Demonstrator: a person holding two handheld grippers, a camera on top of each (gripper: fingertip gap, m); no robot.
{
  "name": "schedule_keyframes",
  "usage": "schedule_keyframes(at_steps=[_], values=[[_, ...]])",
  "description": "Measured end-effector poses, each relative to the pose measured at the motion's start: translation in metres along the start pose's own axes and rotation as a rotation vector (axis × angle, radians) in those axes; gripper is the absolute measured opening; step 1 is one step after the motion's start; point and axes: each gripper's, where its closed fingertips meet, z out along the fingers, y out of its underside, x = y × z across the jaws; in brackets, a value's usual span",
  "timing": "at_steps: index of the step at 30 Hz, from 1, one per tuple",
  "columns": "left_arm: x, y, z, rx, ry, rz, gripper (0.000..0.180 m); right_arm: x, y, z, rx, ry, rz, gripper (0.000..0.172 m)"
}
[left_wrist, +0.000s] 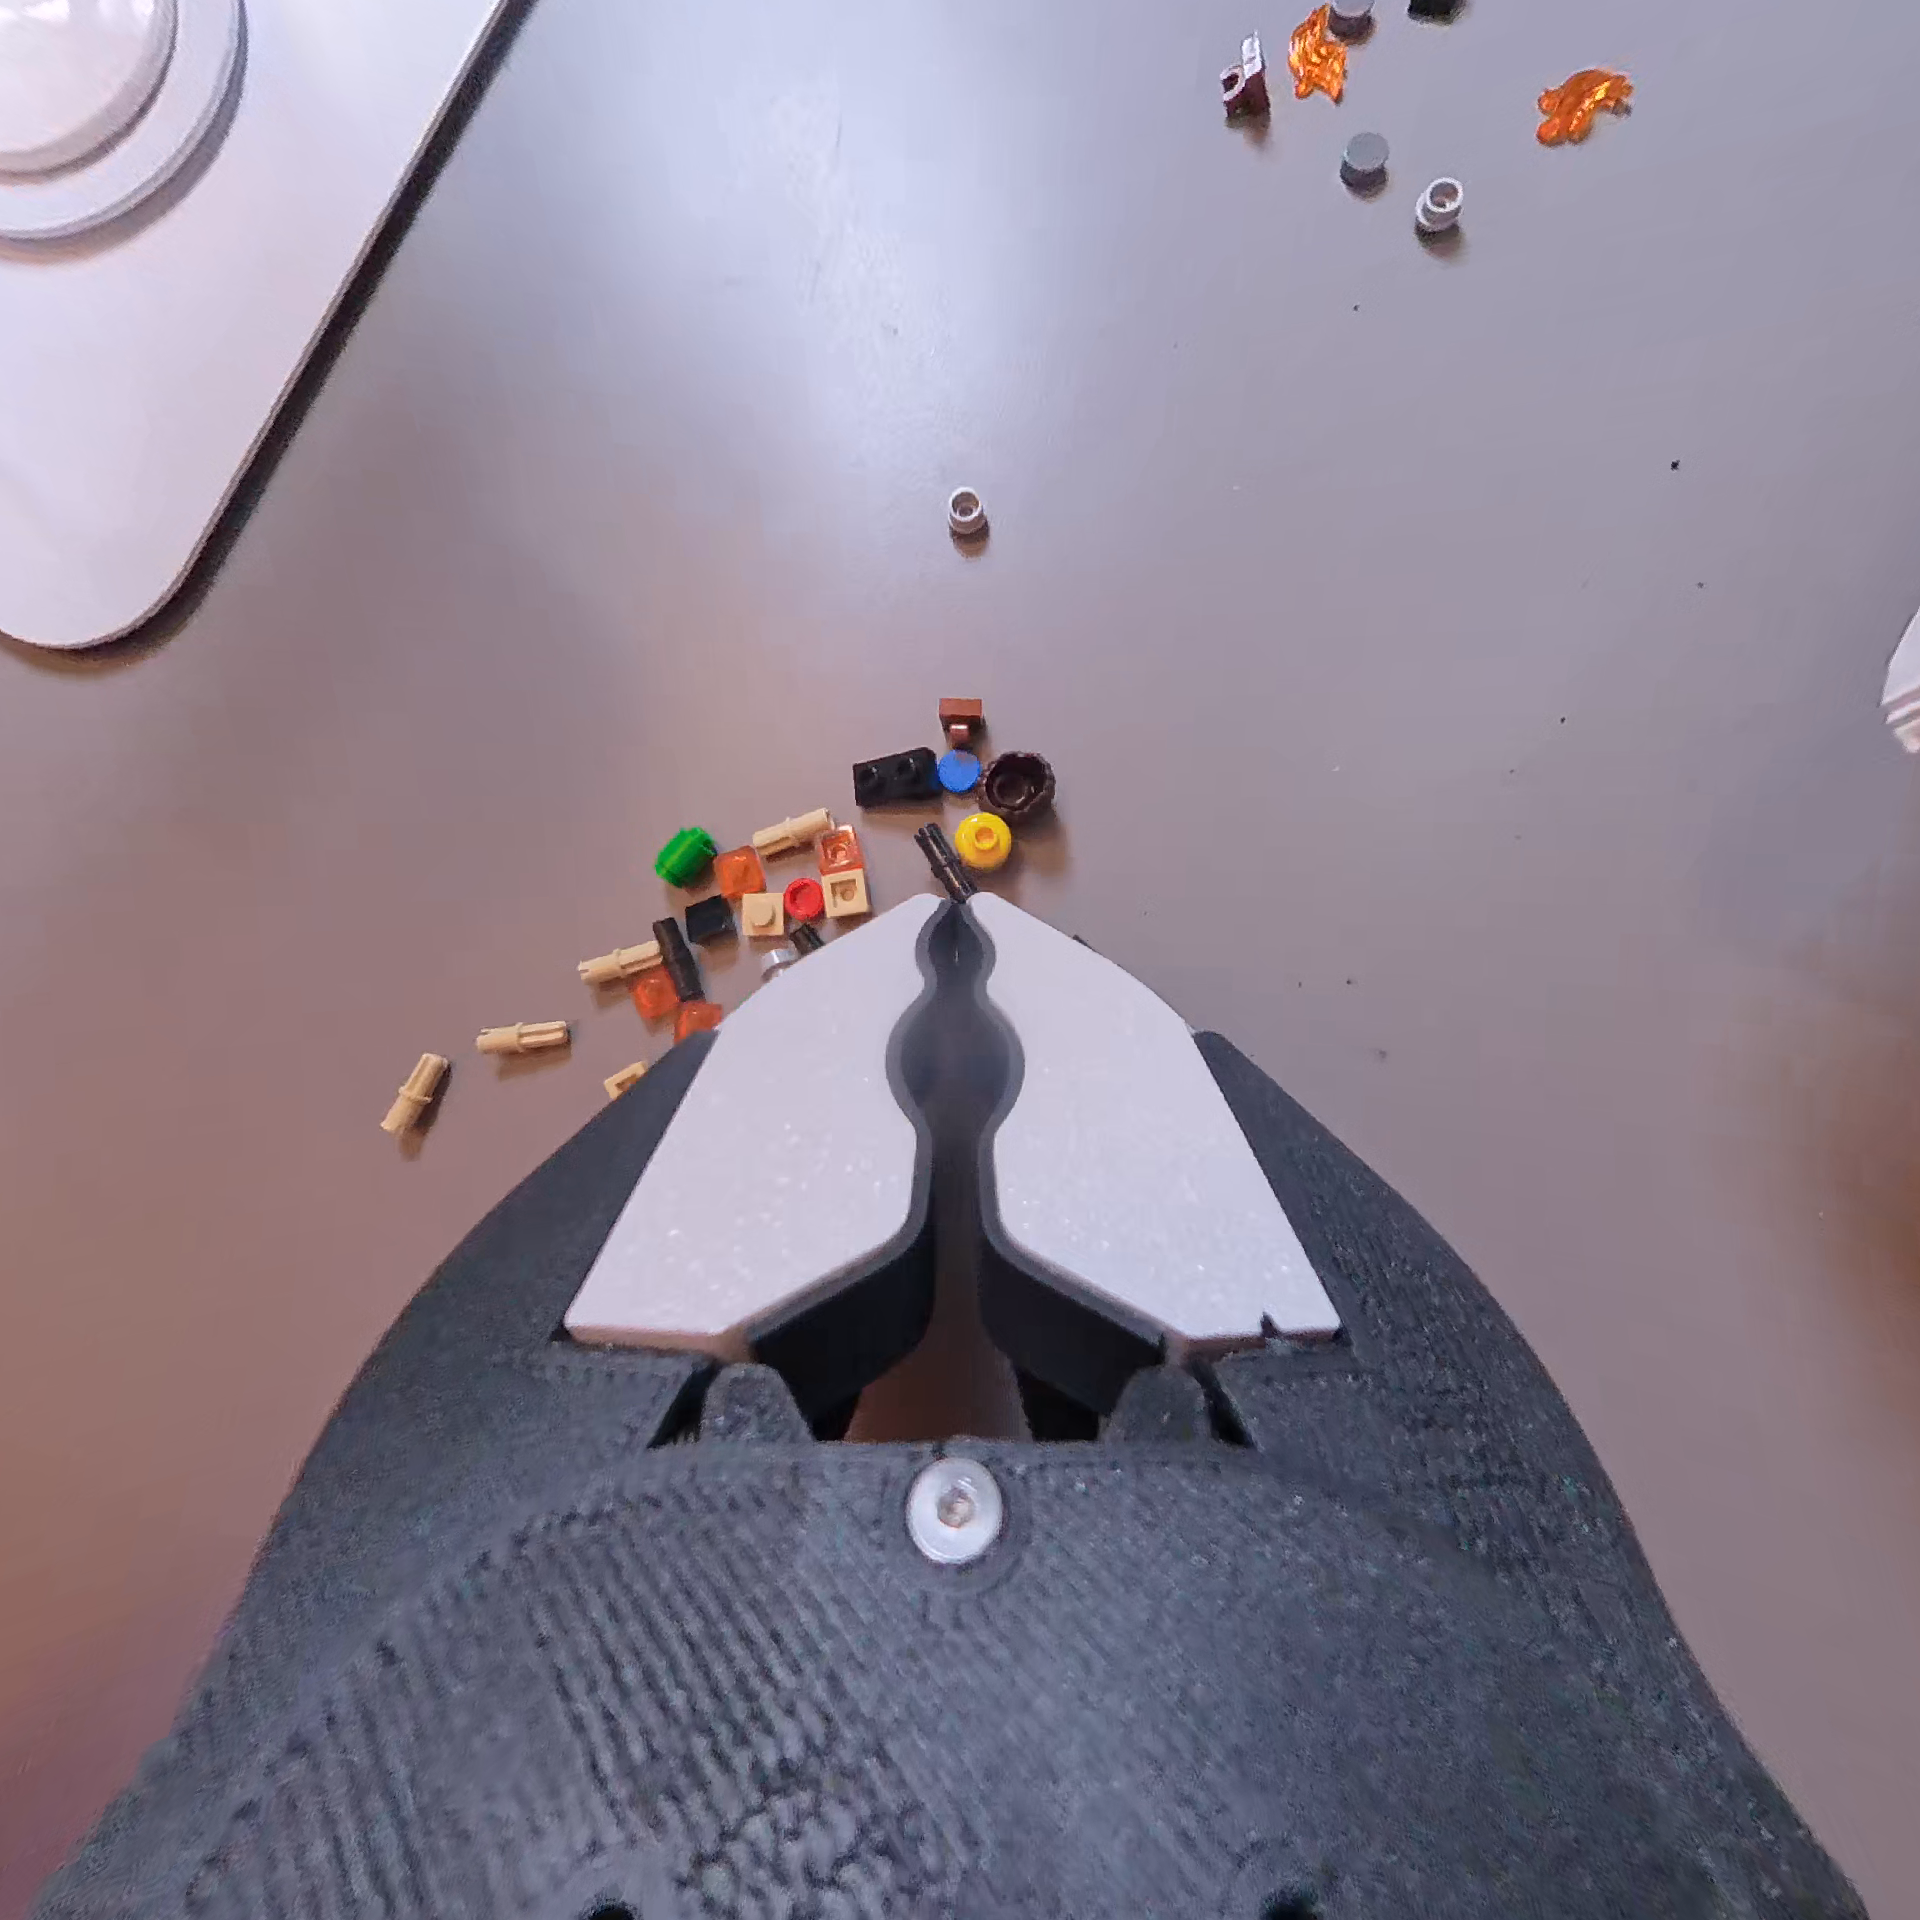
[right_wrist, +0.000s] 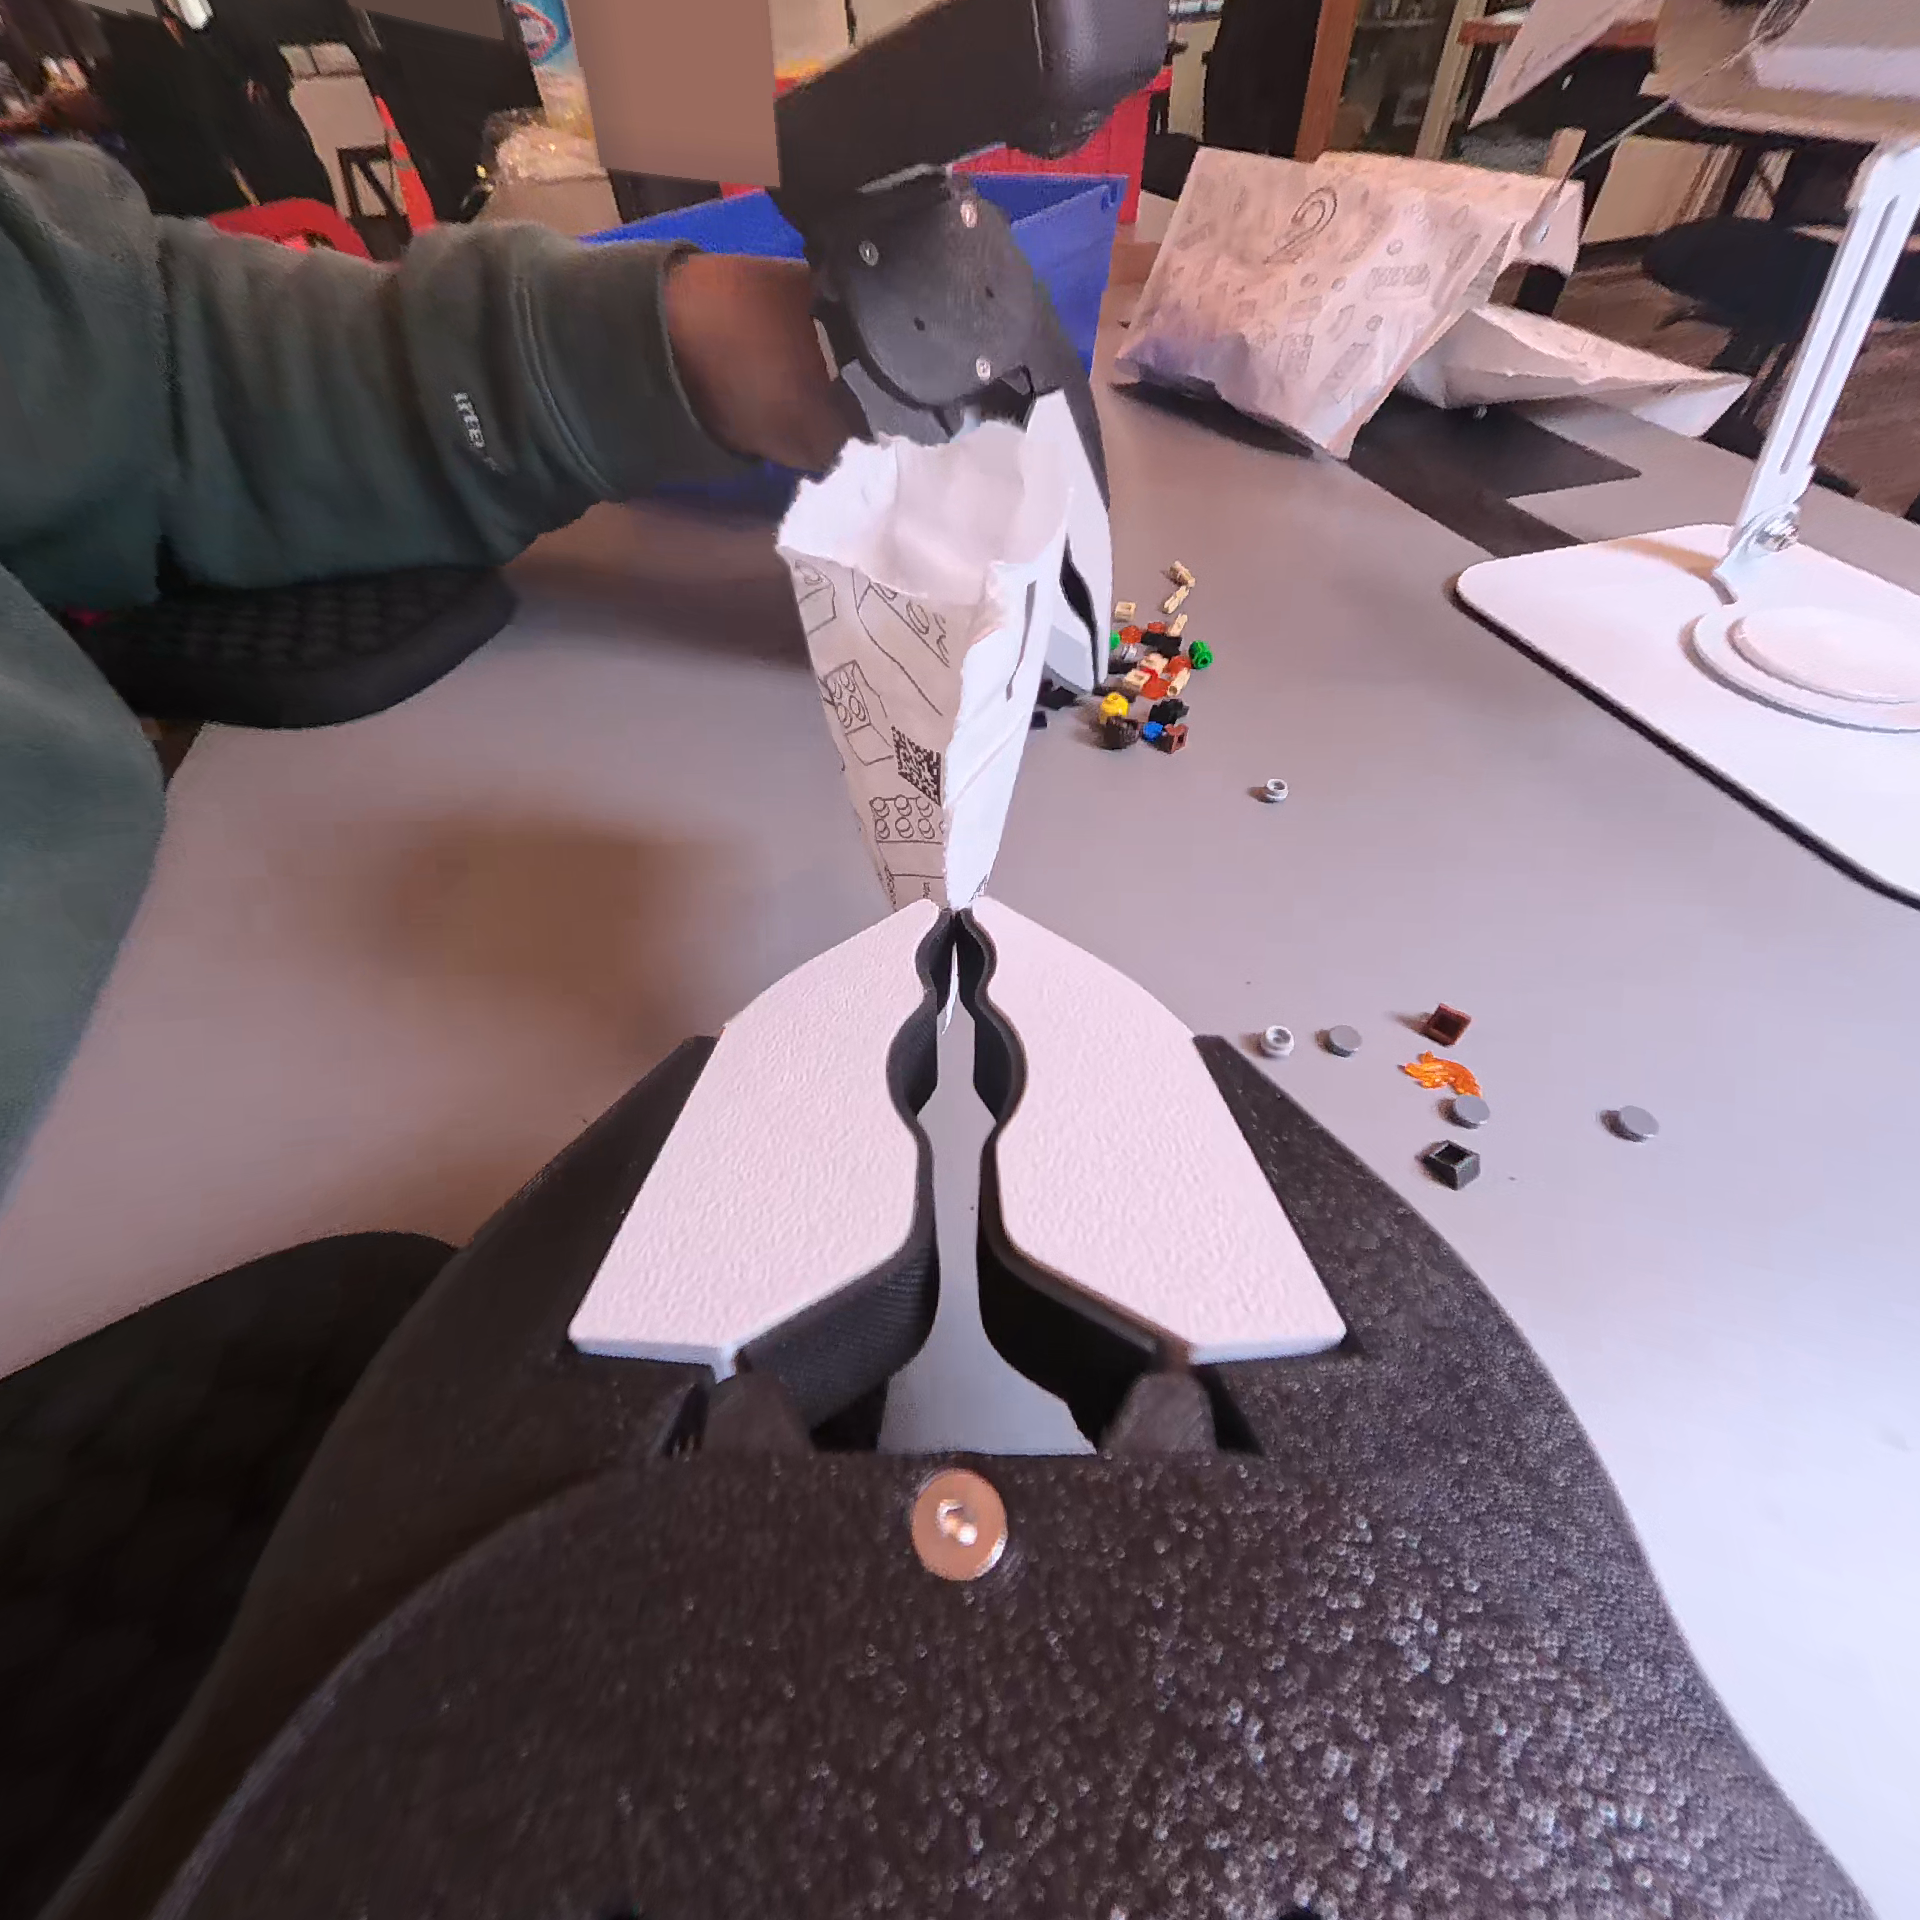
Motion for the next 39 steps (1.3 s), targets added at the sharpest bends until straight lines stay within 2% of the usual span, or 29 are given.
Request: schedule_keyframes(at_steps=[3,9,13,17,21,24,26,28,31,33,36,39], values=[[0.006,-0.004,-0.001,0.015,0.024,0.013,0.000,-0.001,-0.005,-0.002,0.040,0.021,0.004,0.000],[0.010,-0.001,-0.013,0.004,-0.050,0.086,0.000,-0.007,-0.011,-0.004,0.084,0.074,-0.012,0.000],[0.020,-0.008,-0.020,0.014,-0.041,0.184,0.000,-0.007,-0.016,-0.003,0.095,0.080,-0.019,0.000],[0.039,-0.044,-0.043,0.161,-0.045,0.279,0.000,-0.006,-0.004,0.003,0.024,0.081,-0.030,0.000],[0.076,-0.090,-0.099,0.364,-0.032,0.434,0.000,-0.006,-0.003,0.010,-0.018,0.094,-0.084,0.000],[0.108,-0.105,-0.131,0.393,0.013,0.541,0.000,-0.012,-0.006,0.017,-0.026,0.078,-0.101,0.000],[0.121,-0.099,-0.129,0.305,0.054,0.572,0.000,-0.016,-0.009,0.023,-0.023,0.068,-0.122,0.000],[0.117,-0.098,-0.116,0.247,0.023,0.586,0.000,-0.022,-0.010,0.027,-0.018,0.054,-0.143,0.000],[0.120,-0.090,-0.099,0.171,0.094,0.577,0.004,-0.026,-0.006,0.032,-0.042,0.044,-0.165,0.000],[0.121,-0.088,-0.095,0.166,0.120,0.572,0.012,-0.026,-0.003,0.031,-0.047,0.045,-0.166,0.000],[0.118,-0.092,-0.100,0.207,0.129,0.546,0.014,-0.024,-0.005,0.029,-0.033,0.043,-0.143,0.000],[0.095,-0.096,-0.108,0.249,0.057,0.484,0.014,-0.017,-0.008,0.025,-0.020,0.058,-0.120,0.000]])
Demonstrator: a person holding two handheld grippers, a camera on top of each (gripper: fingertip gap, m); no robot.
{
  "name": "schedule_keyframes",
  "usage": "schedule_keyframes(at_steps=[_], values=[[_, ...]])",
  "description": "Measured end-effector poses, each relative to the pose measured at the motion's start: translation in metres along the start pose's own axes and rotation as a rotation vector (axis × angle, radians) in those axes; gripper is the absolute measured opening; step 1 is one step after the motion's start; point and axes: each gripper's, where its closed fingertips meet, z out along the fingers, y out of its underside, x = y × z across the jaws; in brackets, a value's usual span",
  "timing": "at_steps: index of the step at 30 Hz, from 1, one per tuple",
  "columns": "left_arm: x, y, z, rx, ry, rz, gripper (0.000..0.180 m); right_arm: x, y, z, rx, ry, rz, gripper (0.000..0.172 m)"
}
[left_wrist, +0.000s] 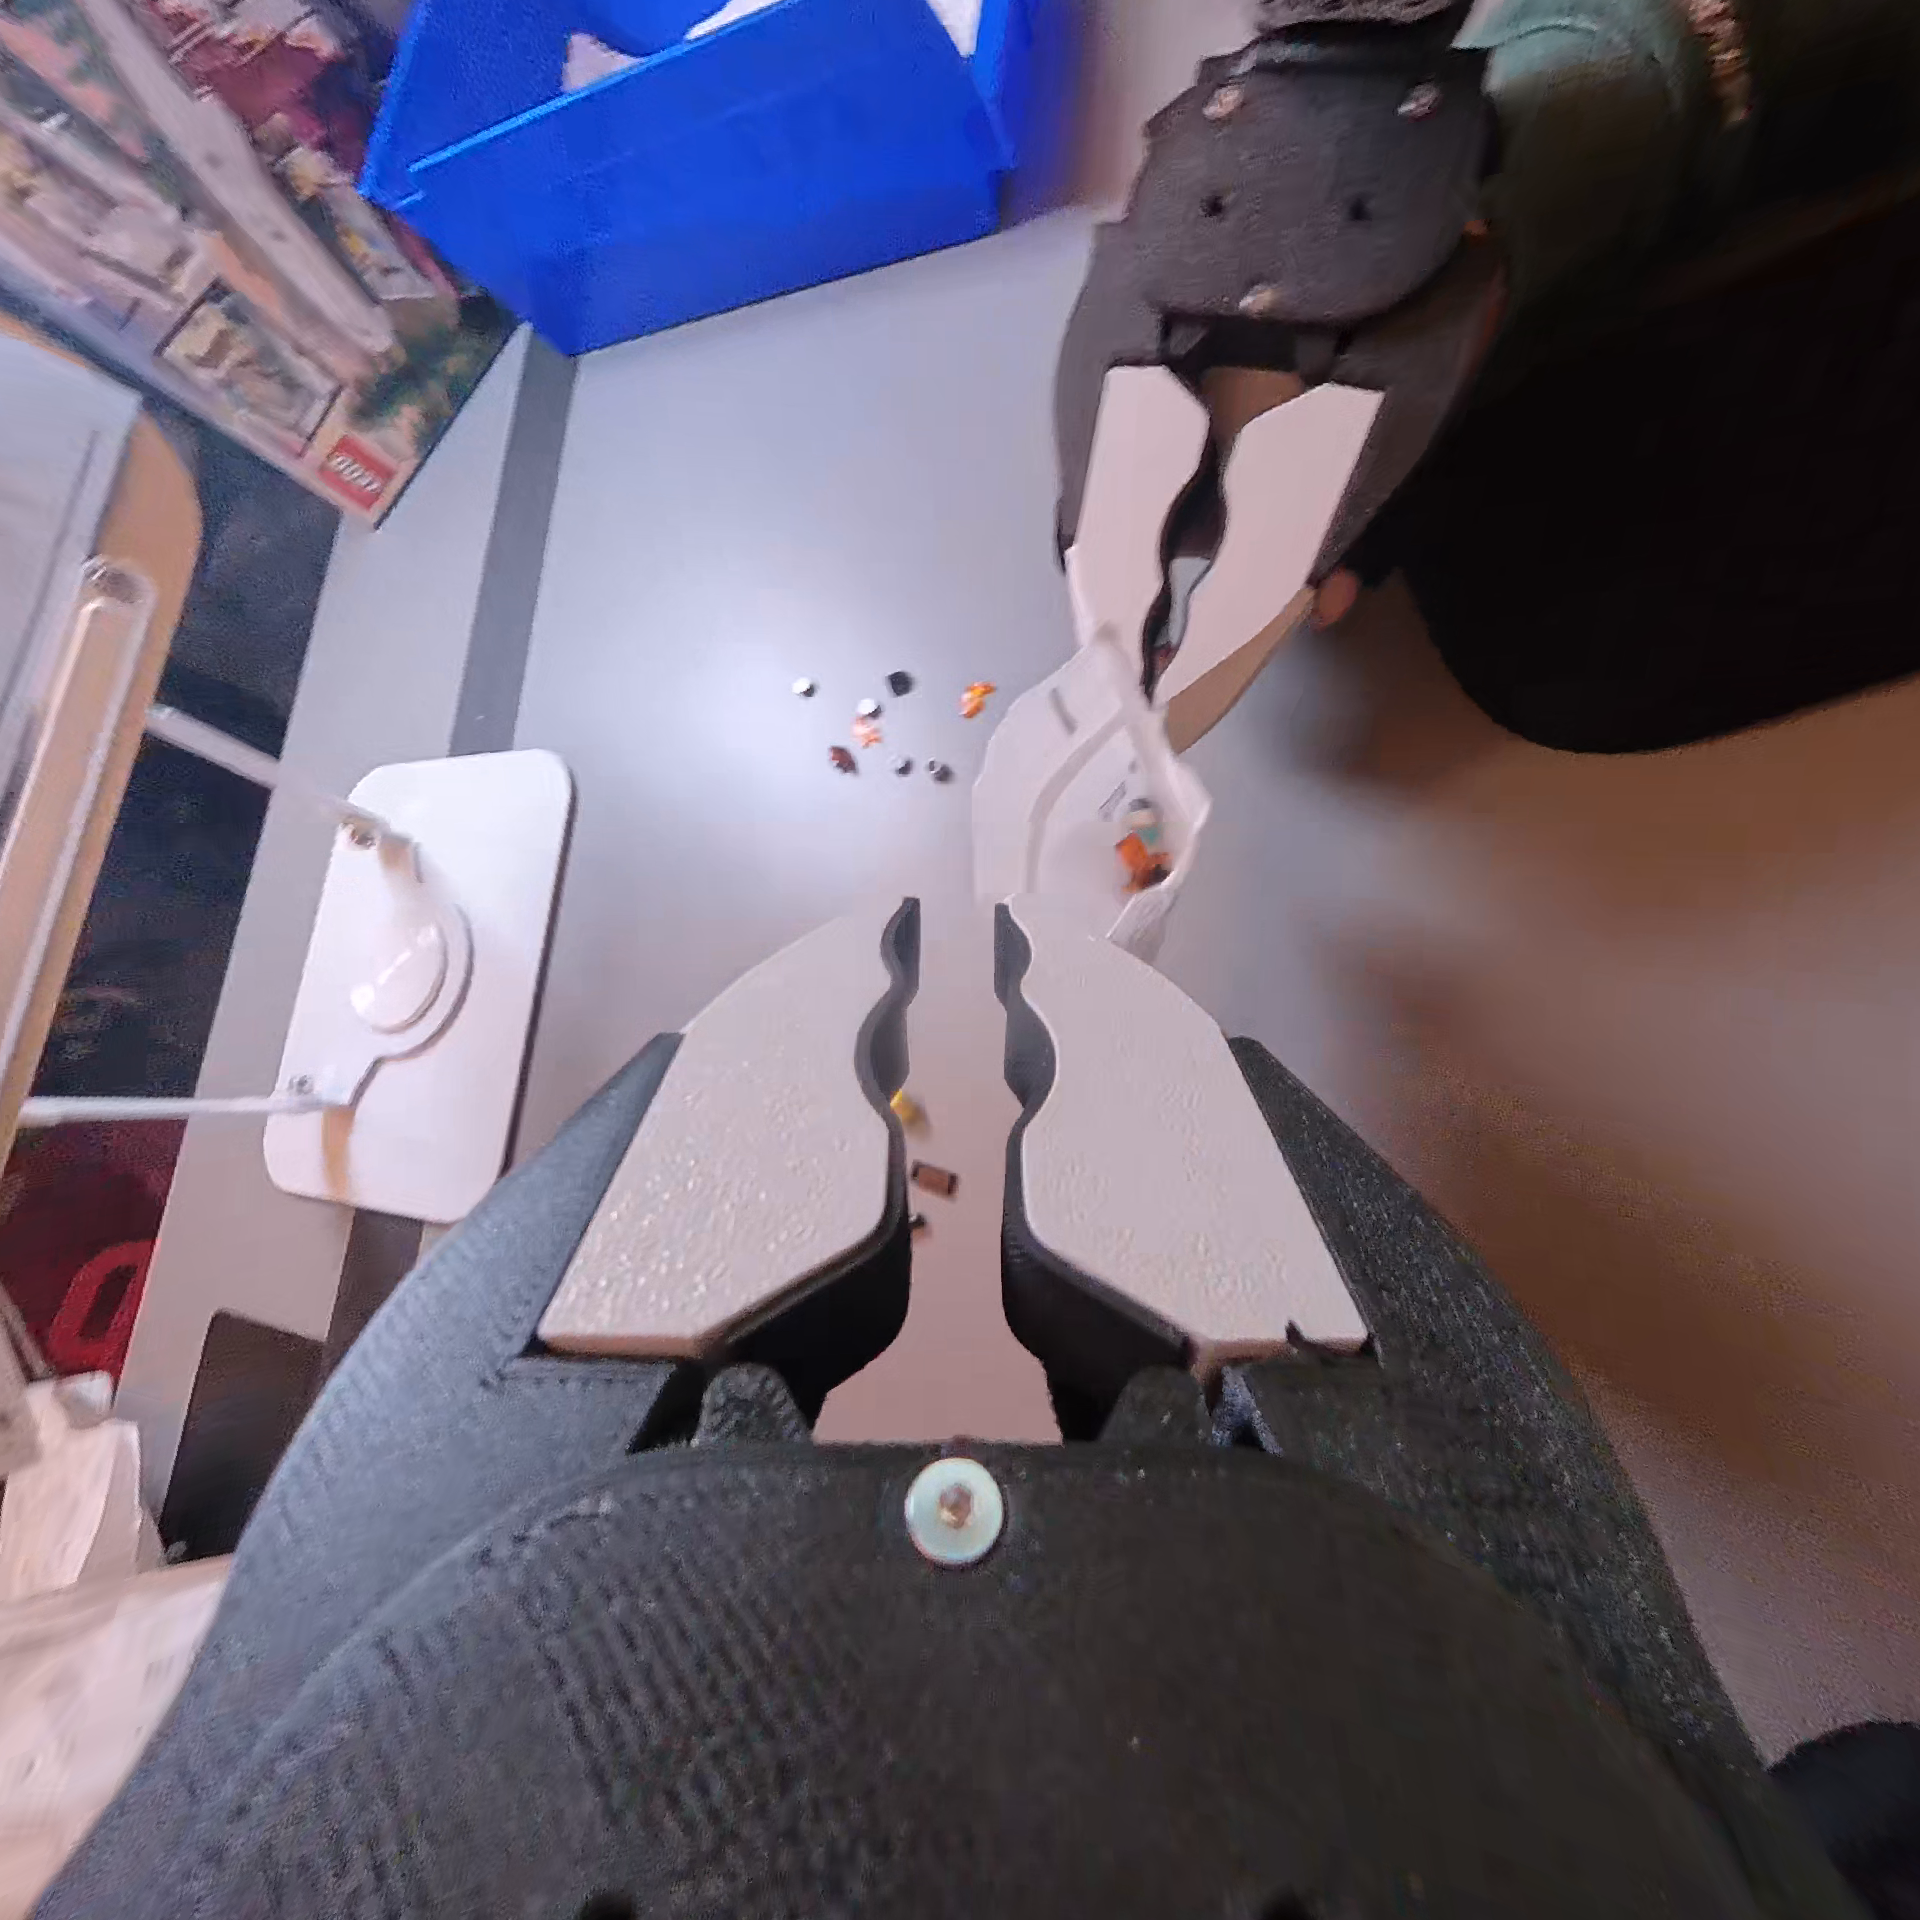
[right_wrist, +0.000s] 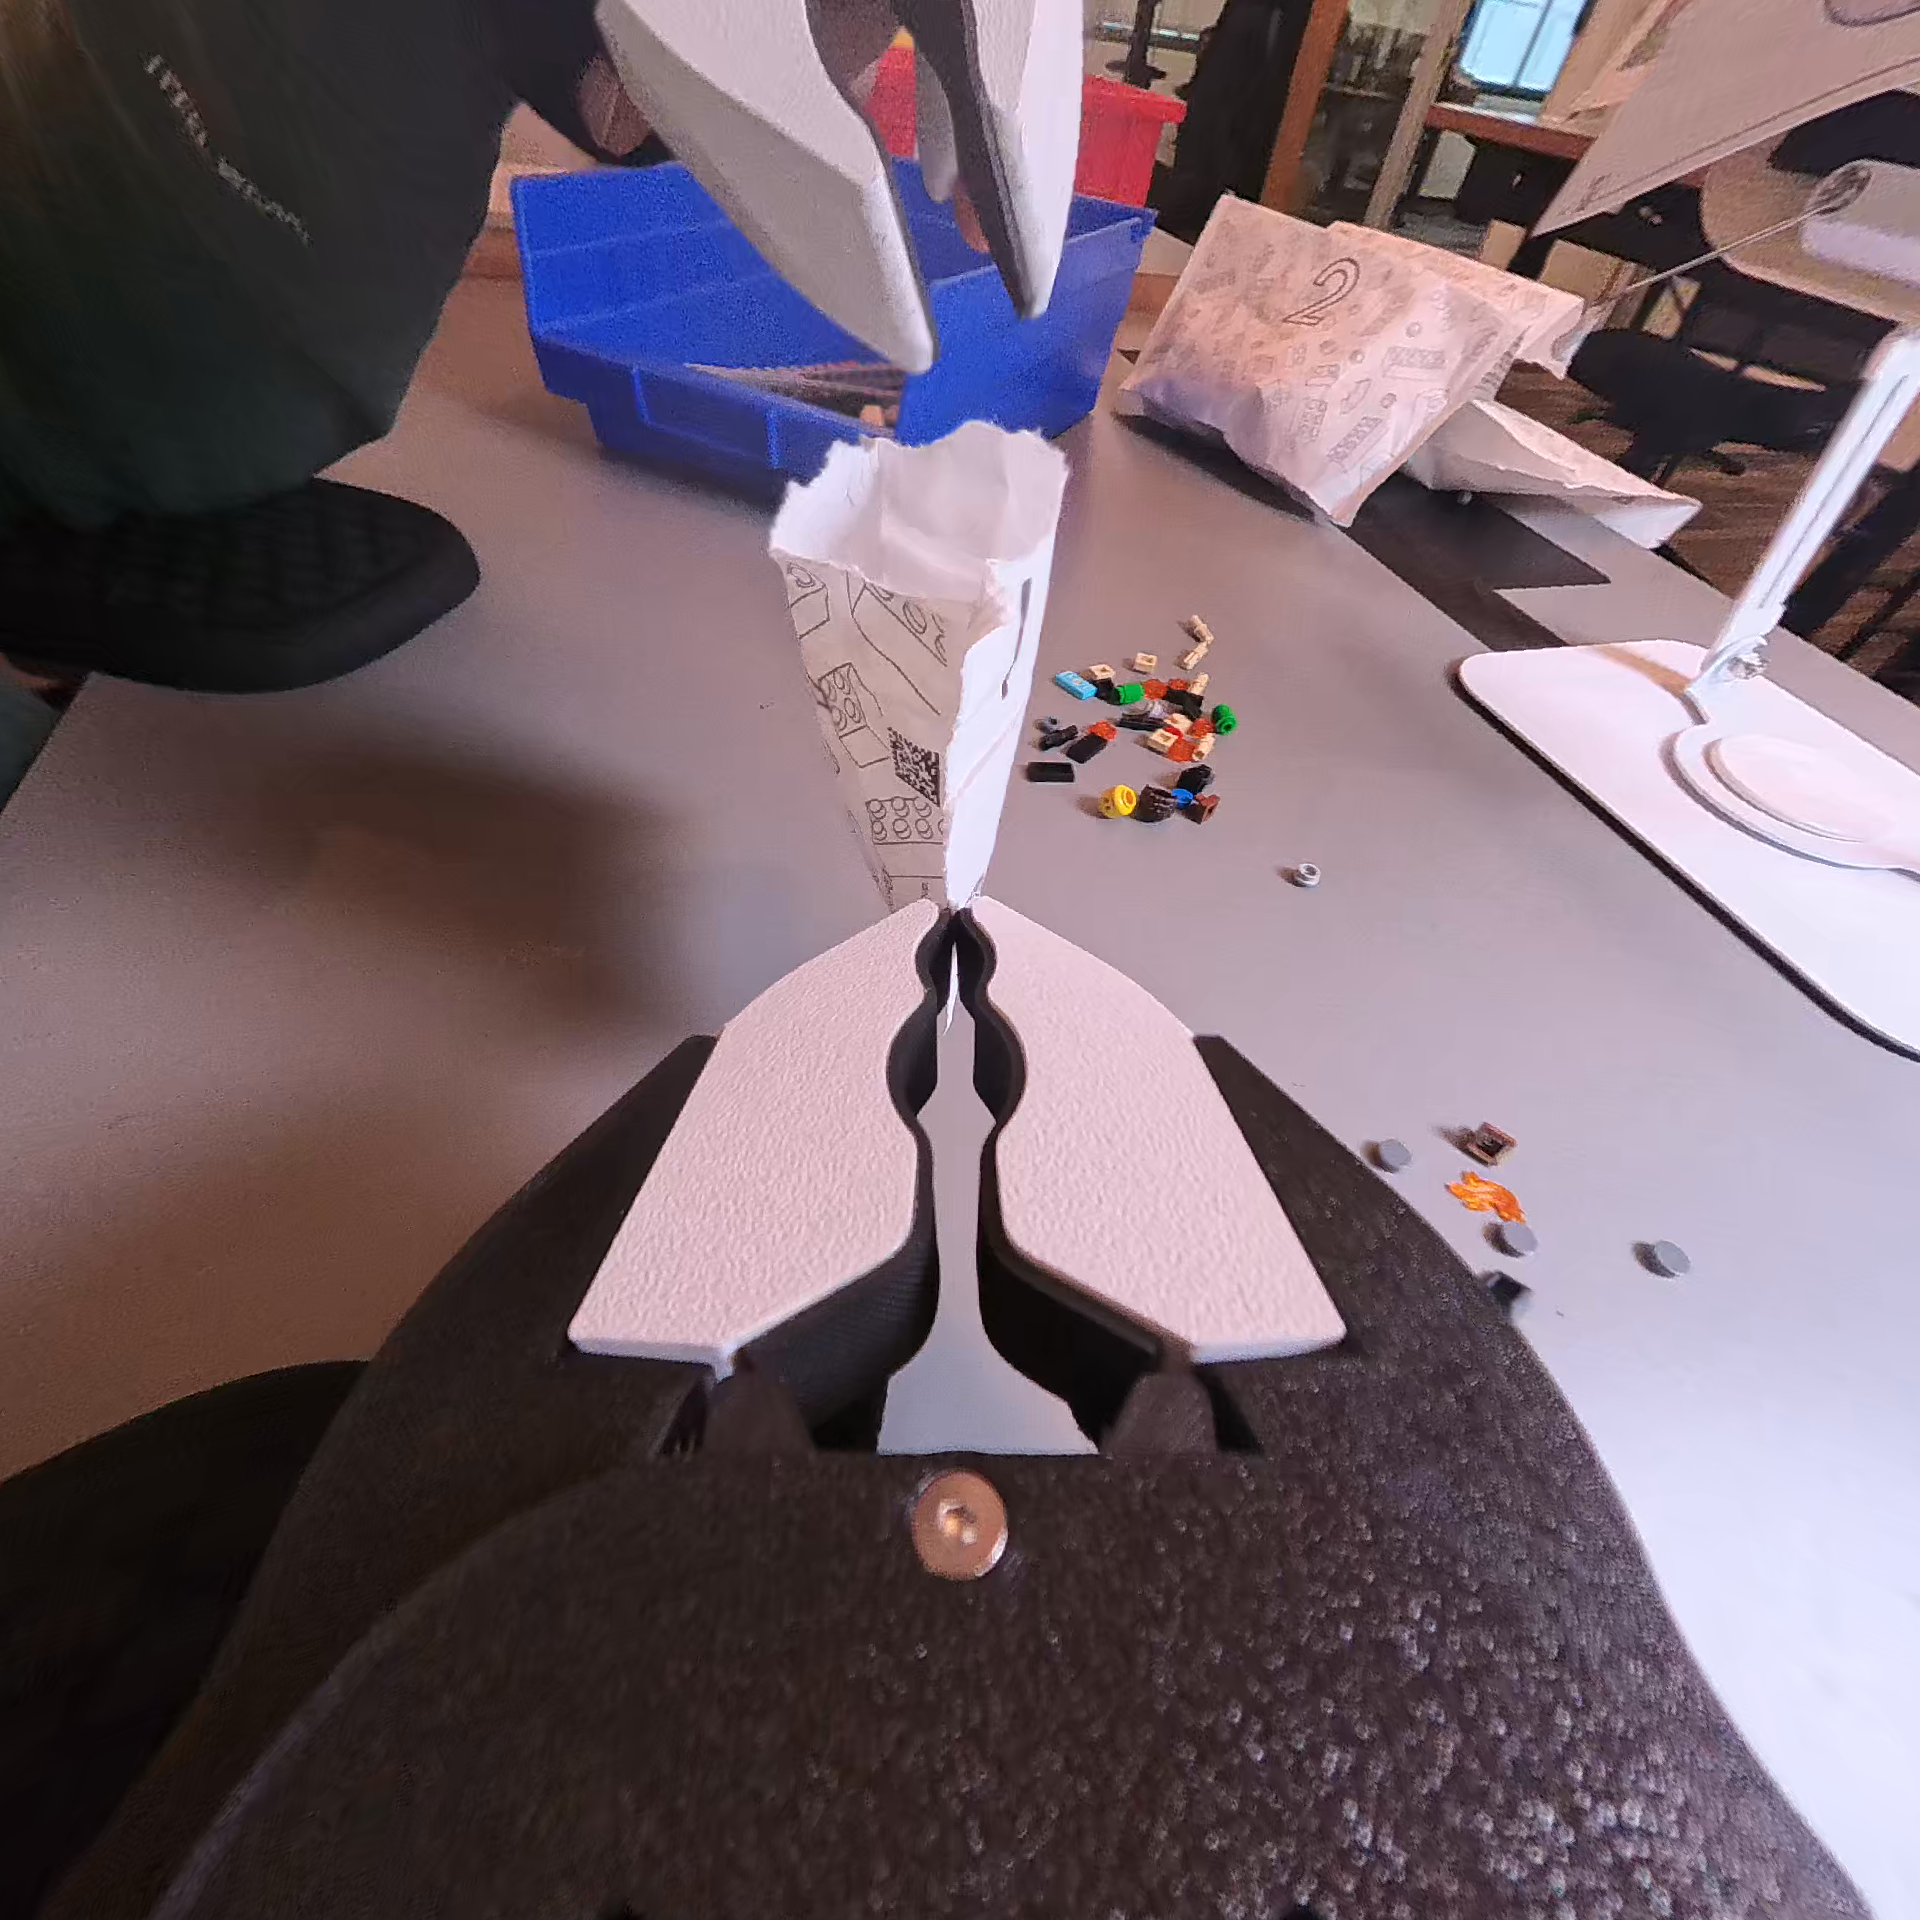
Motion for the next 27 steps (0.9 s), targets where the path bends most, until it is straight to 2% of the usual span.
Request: schedule_keyframes(at_steps=[3,7,9,14,27], values=[[-0.029,0.036,0.000,-0.056,-0.068,-0.104,0.012,0.018,-0.001,-0.010,0.022,0.044,0.050,0.000],[-0.020,0.105,0.033,-0.245,0.056,-0.198,0.024,0.043,0.008,-0.025,0.016,0.130,0.071,0.000],[-0.012,0.123,0.046,-0.299,0.112,-0.228,0.026,0.049,0.011,-0.030,0.017,0.150,0.079,0.000],[-0.010,0.131,0.059,-0.317,0.122,-0.243,0.025,0.048,0.011,-0.030,0.017,0.155,0.072,0.000],[-0.003,0.143,0.062,-0.376,0.130,-0.232,0.024,0.045,0.014,-0.027,0.000,0.148,0.062,0.000]])
